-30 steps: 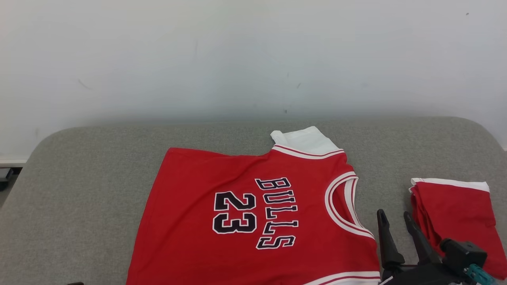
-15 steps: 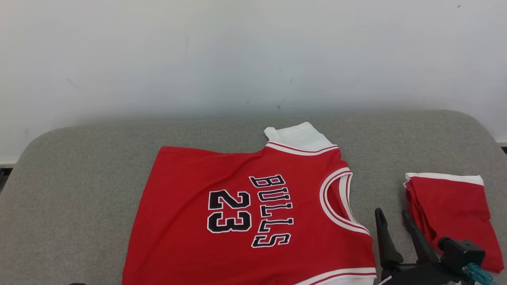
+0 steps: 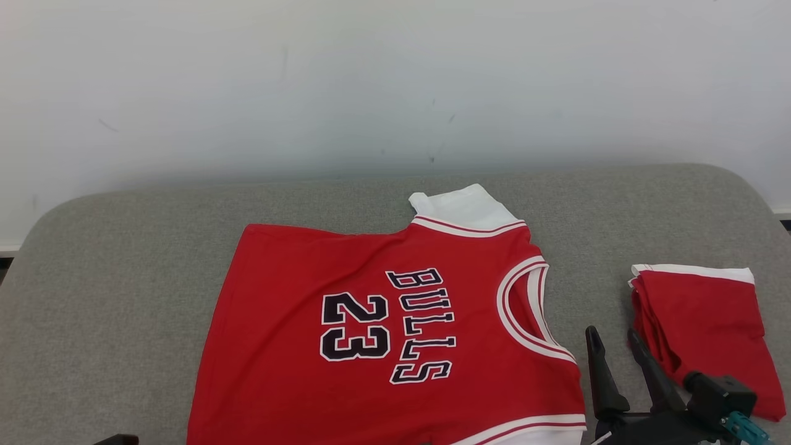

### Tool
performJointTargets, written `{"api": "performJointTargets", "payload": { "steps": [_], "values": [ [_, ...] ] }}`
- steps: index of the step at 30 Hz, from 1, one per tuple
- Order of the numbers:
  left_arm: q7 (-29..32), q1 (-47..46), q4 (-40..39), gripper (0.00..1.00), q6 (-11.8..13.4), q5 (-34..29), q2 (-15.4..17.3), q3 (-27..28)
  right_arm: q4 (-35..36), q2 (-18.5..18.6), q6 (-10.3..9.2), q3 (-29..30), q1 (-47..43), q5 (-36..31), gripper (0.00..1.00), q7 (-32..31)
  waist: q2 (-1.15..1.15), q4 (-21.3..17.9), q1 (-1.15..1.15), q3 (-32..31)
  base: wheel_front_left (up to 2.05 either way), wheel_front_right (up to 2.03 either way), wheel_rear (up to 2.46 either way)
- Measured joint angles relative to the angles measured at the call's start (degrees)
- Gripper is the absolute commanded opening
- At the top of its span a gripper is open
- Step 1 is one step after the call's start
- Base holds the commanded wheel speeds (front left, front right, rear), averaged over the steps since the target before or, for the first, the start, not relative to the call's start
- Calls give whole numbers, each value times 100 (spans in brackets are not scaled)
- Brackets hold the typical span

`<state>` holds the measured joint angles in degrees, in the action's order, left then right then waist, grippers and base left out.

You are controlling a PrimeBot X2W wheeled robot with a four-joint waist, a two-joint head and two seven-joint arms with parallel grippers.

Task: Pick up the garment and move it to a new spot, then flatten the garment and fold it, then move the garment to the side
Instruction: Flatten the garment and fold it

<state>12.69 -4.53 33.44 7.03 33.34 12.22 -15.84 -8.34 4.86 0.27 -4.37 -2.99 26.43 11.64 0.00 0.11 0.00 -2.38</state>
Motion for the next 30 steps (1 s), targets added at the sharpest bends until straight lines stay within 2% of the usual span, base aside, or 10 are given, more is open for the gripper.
{"api": "performJointTargets", "payload": {
  "steps": [1,2,6,8,9,10,16,20,25,30],
  "values": [
    [34,-15,1,50,-8,20,-15,-5,-7,0,0,0,1,-2,100,0,0,2,0,5,0,0,0],
    [70,-35,1,42,-52,42,-32,-19,-20,-1,0,-1,1,-2,100,2,0,4,0,10,0,0,0],
    [143,-49,-16,33,-156,58,-88,-90,-42,-1,0,-1,1,-2,100,5,0,20,0,23,0,0,0],
    [190,-53,-34,19,-209,71,-94,-124,-56,-1,0,-4,2,-2,100,5,0,32,0,28,0,0,0],
    [190,-55,-41,4,-210,74,-105,-135,-59,-1,0,-5,2,-2,100,5,0,36,0,30,0,0,0],
    [193,-59,-43,0,-220,75,-126,-143,-63,-1,0,-8,3,-2,100,7,0,41,0,32,0,0,0],
    [197,-74,-40,0,-220,73,-125,-142,-103,7,15,-99,8,-36,100,-46,0,55,0,41,0,0,0],
    [193,-85,-40,0,-203,59,-124,-144,-305,146,51,-301,-91,-36,100,-712,0,73,0,46,0,0,0],
    [187,-92,-34,0,-202,56,-124,-147,-316,379,-127,-398,-573,-36,100,-1745,0,83,0,49,0,0,0],
    [183,-95,-36,0,-202,53,-129,-165,-199,416,-153,-508,-918,18,100,-2383,0,88,0,58,0,0,0]
  ]
}}
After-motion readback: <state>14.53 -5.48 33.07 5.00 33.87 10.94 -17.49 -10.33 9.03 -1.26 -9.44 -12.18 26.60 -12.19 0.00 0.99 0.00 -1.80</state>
